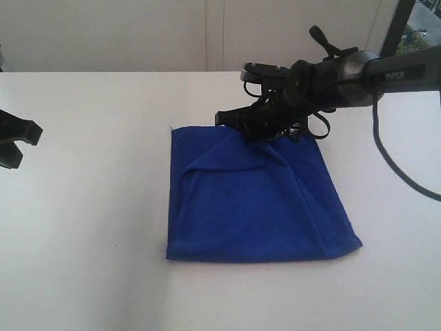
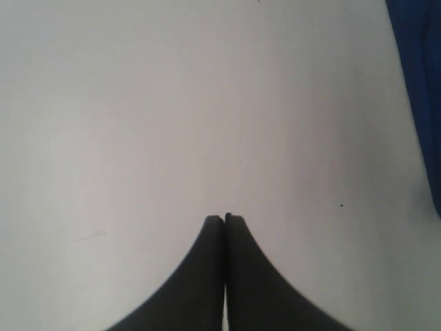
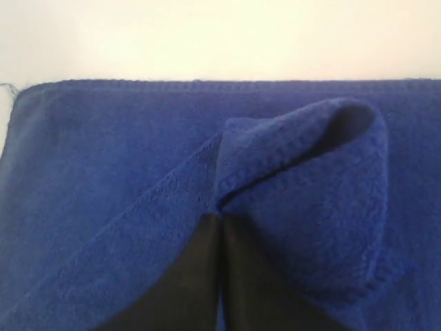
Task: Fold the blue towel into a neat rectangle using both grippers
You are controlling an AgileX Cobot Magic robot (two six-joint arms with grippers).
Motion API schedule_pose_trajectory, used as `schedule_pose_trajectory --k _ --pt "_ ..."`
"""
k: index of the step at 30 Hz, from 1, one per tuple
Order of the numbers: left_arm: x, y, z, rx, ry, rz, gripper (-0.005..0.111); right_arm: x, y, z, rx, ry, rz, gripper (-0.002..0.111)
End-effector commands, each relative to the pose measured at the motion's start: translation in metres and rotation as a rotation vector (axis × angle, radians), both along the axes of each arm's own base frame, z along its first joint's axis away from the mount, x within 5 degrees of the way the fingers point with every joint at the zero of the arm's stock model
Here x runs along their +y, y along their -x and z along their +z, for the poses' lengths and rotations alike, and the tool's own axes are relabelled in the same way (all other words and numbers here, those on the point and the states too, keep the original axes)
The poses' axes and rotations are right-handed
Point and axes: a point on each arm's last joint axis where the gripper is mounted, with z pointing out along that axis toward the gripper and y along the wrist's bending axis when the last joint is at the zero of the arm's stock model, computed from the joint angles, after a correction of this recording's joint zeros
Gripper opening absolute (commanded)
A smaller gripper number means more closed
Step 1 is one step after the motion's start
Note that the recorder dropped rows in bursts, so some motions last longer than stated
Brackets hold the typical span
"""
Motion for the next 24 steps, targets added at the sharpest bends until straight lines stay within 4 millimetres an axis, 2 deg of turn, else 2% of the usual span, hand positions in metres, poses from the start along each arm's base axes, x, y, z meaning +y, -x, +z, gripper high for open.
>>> schedule_pose_trajectory --k 1,7,13,19,24 --pt "-0.001 0.003 0.002 0.003 0.012 0.000 0.000 -0.001 -0.004 0.005 -0.060 -0.002 -0.005 0.001" --pt "-0.001 0.003 0.002 0.003 0.012 0.000 0.000 -0.001 -0.003 0.014 -0.086 0.010 0.022 0.019" --pt "-0.001 0.003 0.002 0.003 0.012 0.000 0.000 -0.007 -0.006 0.025 -0.135 0.029 0.042 0.027" --pt "-0.001 0.003 0.002 0.003 0.012 0.000 0.000 -0.028 -0.013 0.024 -0.130 0.051 0.018 0.041" --pt "-0.001 0.003 0.002 0.003 0.012 0.000 0.000 -0.043 -0.019 0.024 -0.133 0.057 -0.012 0.042"
